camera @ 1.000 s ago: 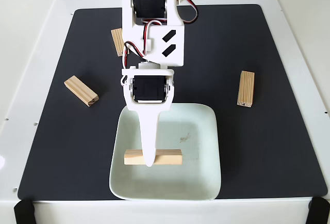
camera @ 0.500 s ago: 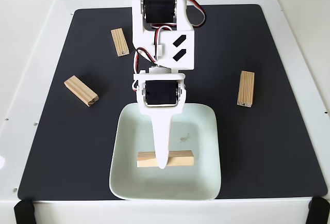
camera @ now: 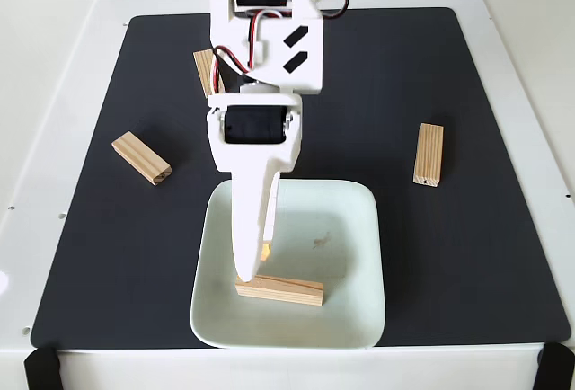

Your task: Pick up the wooden block and place them on the plate.

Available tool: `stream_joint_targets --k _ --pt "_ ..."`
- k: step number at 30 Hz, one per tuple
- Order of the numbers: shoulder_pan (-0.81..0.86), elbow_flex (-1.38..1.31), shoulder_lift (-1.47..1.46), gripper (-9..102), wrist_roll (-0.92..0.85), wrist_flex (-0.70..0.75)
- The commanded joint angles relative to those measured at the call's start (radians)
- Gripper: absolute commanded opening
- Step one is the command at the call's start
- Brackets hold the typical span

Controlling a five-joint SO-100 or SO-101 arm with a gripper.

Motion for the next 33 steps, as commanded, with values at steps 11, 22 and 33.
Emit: stream_joint_targets --k 11,22,33 --pt "-0.003 0.684 0.749 1 0.012 0.015" --pt "0.014 1.307 1.22 0 0.012 0.124" --pt "0.133 1.796 1.637 0 0.054 0.044"
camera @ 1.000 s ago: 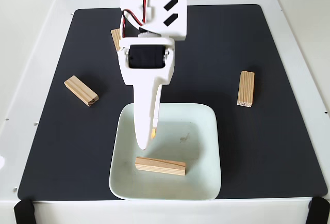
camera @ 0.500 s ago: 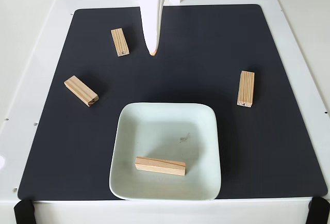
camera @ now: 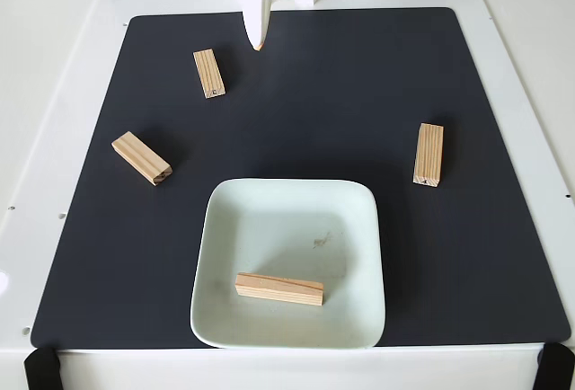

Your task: Pick up the wooden block and place them on the plate.

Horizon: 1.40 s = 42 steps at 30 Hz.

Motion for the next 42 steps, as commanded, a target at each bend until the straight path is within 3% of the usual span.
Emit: stream_joint_targets --k 1,9,24,35,37,42 --pt "0.038 0.035 0.075 0 0.014 -0.032" --pt "0.209 -0.233 -0.149 0 0.078 0.003" --pt "0.356 -1.305 -1.134 0 0.198 0.397" --pt "0.341 -1.52 -1.387 1 0.209 0.451" --pt "0.339 -1.509 -1.388 7 0.215 0.453" --pt "0.341 -1.502 -1.387 35 0.207 0.453"
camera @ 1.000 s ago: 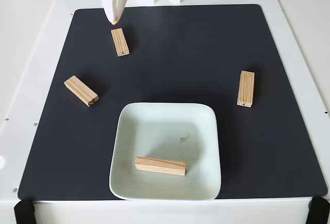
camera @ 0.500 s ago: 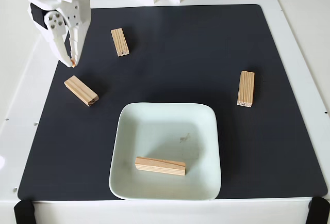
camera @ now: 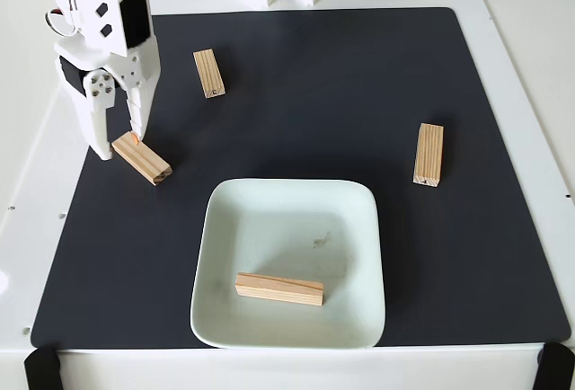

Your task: Pick up the wooden block and place them on the plate.

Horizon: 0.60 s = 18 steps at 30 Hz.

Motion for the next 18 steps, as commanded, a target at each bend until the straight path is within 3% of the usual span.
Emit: stream_joint_targets --k 1,4,11,18 --pt "-0.003 -0.031 0.017 39 -0.006 0.008" --pt "-0.003 -0.023 0.015 41 -0.006 0.008" --pt "-0.006 0.086 0.02 35 -0.008 0.009" --pt "-0.028 0.083 0.02 35 0.006 0.091"
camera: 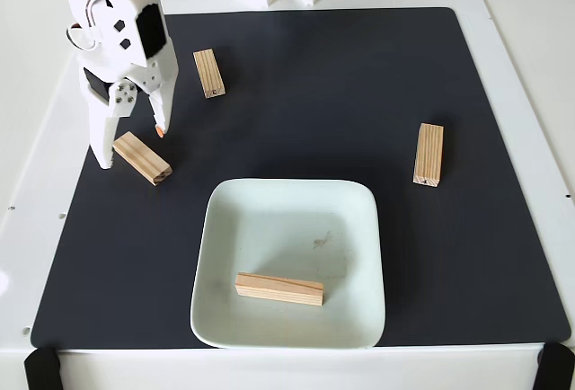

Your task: Pick up the wooden block and place them on the plate.

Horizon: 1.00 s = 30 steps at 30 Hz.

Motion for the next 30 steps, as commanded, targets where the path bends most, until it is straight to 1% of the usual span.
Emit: stream_joint_targets --k 1,14,20,30 --pt "-0.005 0.005 0.02 35 0.006 0.006" --pt "-0.014 -0.006 -0.002 35 -0.002 -0.005" --pt "-0.017 0.008 -0.003 35 -0.006 -0.086" --pt "-0.006 -0.011 -0.021 35 -0.003 -0.086"
